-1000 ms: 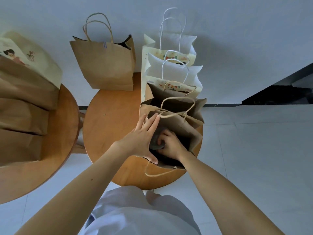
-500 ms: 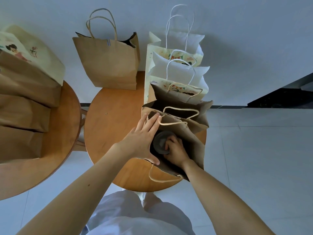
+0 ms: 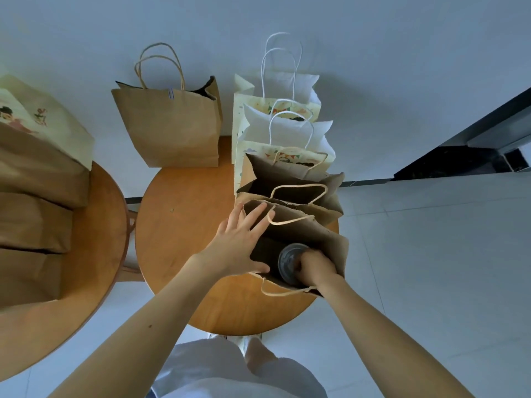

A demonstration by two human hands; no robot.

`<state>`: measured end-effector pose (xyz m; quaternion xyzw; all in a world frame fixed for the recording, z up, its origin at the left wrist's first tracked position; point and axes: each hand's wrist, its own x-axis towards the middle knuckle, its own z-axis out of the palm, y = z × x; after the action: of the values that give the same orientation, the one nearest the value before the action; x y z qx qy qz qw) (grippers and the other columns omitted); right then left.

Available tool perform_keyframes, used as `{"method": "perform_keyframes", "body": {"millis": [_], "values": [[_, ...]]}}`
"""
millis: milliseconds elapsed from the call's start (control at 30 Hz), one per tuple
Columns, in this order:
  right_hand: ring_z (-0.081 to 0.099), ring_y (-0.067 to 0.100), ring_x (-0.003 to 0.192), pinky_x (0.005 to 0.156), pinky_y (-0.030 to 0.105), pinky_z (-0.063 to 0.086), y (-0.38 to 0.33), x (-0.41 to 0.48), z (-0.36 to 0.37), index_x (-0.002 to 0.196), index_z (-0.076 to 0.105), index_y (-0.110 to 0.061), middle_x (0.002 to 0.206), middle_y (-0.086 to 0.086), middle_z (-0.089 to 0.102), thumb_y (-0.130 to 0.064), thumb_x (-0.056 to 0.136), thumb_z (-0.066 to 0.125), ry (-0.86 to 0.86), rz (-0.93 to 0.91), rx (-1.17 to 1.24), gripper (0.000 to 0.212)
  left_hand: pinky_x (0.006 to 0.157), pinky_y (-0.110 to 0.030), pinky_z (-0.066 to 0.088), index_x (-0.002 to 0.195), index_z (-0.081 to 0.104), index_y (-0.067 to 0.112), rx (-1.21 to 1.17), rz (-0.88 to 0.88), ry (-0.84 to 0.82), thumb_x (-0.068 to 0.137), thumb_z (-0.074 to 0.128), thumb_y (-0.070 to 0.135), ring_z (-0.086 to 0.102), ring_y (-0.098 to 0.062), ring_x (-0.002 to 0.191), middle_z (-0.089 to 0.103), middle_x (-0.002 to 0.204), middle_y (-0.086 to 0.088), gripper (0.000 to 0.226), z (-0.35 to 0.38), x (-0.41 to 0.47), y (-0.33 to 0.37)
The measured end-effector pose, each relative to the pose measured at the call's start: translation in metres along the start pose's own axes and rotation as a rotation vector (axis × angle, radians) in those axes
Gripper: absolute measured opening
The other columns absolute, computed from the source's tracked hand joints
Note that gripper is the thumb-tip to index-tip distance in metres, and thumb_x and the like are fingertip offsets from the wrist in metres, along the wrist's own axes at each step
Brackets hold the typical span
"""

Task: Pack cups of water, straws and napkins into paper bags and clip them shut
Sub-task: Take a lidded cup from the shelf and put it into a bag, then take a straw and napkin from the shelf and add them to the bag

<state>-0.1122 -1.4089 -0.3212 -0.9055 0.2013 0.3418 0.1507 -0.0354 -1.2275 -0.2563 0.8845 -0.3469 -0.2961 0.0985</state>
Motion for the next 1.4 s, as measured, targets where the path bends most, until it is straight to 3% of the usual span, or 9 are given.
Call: {"method": "perform_keyframes", "body": {"millis": [233, 433, 600, 700, 900, 1000, 1167, 1267, 1400], "values": [[0.057, 0.017, 0.108, 0.093, 0.025, 0.045, -0.003, -0.062, -0.039, 0.117, 0.060, -0.017, 0.119, 0.001, 0.061, -0.021, 0.092, 0.056, 0.268, -0.078, 0.273, 0.026, 0.114, -0.049, -0.001, 0.147, 0.013, 0.032, -0.035, 0.018, 0.052, 0.091, 0.049, 0.047, -0.017, -0.024, 0.142, 0.008, 0.156, 0.010, 0.068, -0.007, -0.017, 0.003], [0.058, 0.008, 0.102, 0.082, 0.014, 0.043, -0.003, -0.111, -0.059, 0.115, 0.062, -0.019, 0.116, -0.004, 0.063, -0.024, 0.090, 0.059, 0.393, -0.206, 0.384, 0.026, 0.114, -0.046, 0.010, 0.141, 0.033, 0.032, -0.119, -0.023, 0.122, 0.094, 0.047, 0.039, 0.004, -0.019, 0.143, 0.033, 0.148, 0.008, 0.049, -0.015, -0.046, 0.010], [0.054, -0.003, 0.089, 0.071, 0.001, 0.038, -0.013, -0.145, -0.071, 0.108, 0.065, -0.023, 0.104, -0.012, 0.064, -0.026, 0.089, 0.060, 0.498, -0.434, 0.401, 0.020, 0.112, -0.038, 0.022, 0.137, 0.040, 0.032, -0.168, -0.102, 0.375, 0.094, 0.048, 0.039, 0.021, -0.014, 0.140, 0.042, 0.142, 0.010, 0.044, -0.014, -0.097, 0.027], [0.056, -0.002, 0.090, 0.069, 0.004, 0.040, -0.027, -0.170, -0.072, 0.102, 0.066, -0.023, 0.096, -0.015, 0.062, -0.024, 0.089, 0.060, 0.549, -0.602, 0.395, 0.015, 0.106, -0.033, 0.031, 0.133, 0.048, 0.030, -0.155, -0.147, 0.574, 0.092, 0.052, 0.037, 0.036, -0.015, 0.132, 0.052, 0.133, 0.009, 0.042, -0.007, -0.140, 0.036], [0.056, 0.001, 0.091, 0.065, 0.002, 0.039, -0.090, -0.216, -0.044, 0.105, 0.064, -0.023, 0.099, -0.012, 0.062, -0.028, 0.091, 0.057, 0.373, -0.835, 0.258, 0.017, 0.087, -0.041, 0.050, 0.116, 0.064, 0.020, -0.199, -0.329, 0.864, 0.086, 0.053, 0.038, 0.058, -0.021, 0.102, 0.066, 0.099, 0.004, 0.036, 0.021, -0.247, 0.031], [0.058, 0.004, 0.091, 0.074, 0.012, 0.047, -0.142, -0.240, -0.019, 0.104, 0.065, -0.023, 0.100, -0.010, 0.064, -0.029, 0.090, 0.057, 0.295, -0.967, 0.207, 0.016, 0.086, -0.037, 0.049, 0.113, 0.066, 0.017, -0.229, -0.455, 0.995, 0.086, 0.064, 0.023, 0.058, -0.021, 0.101, 0.068, 0.102, 0.001, 0.028, 0.035, -0.307, 0.014], [0.060, 0.007, 0.086, 0.078, 0.022, 0.050, -0.260, -0.290, 0.051, 0.100, 0.067, -0.022, 0.095, -0.008, 0.067, -0.029, 0.090, 0.058, 0.196, -1.163, 0.088, 0.016, 0.088, -0.034, 0.048, 0.114, 0.065, 0.023, -0.239, -0.672, 1.077, 0.084, 0.050, 0.041, 0.057, -0.021, 0.104, 0.067, 0.105, 0.004, 0.038, 0.077, -0.431, -0.036], [0.061, 0.009, 0.083, 0.077, 0.022, 0.047, -0.340, -0.326, 0.103, 0.096, 0.068, -0.021, 0.089, -0.005, 0.068, -0.027, 0.088, 0.060, 0.110, -1.246, 0.059, 0.013, 0.084, -0.027, 0.045, 0.110, 0.067, 0.020, -0.216, -0.814, 1.116, 0.082, 0.060, 0.029, 0.060, -0.022, 0.096, 0.069, 0.097, 0.002, 0.031, 0.107, -0.517, -0.073], [0.061, 0.008, 0.083, 0.078, 0.023, 0.047, -0.430, -0.371, 0.155, 0.100, 0.067, -0.024, 0.091, -0.006, 0.068, -0.027, 0.089, 0.059, 0.000, -1.329, 0.034, 0.014, 0.091, -0.027, 0.041, 0.119, 0.063, 0.023, -0.235, -1.043, 1.175, 0.089, 0.058, 0.028, 0.056, -0.018, 0.107, 0.066, 0.111, 0.005, 0.030, 0.135, -0.615, -0.113]]}}
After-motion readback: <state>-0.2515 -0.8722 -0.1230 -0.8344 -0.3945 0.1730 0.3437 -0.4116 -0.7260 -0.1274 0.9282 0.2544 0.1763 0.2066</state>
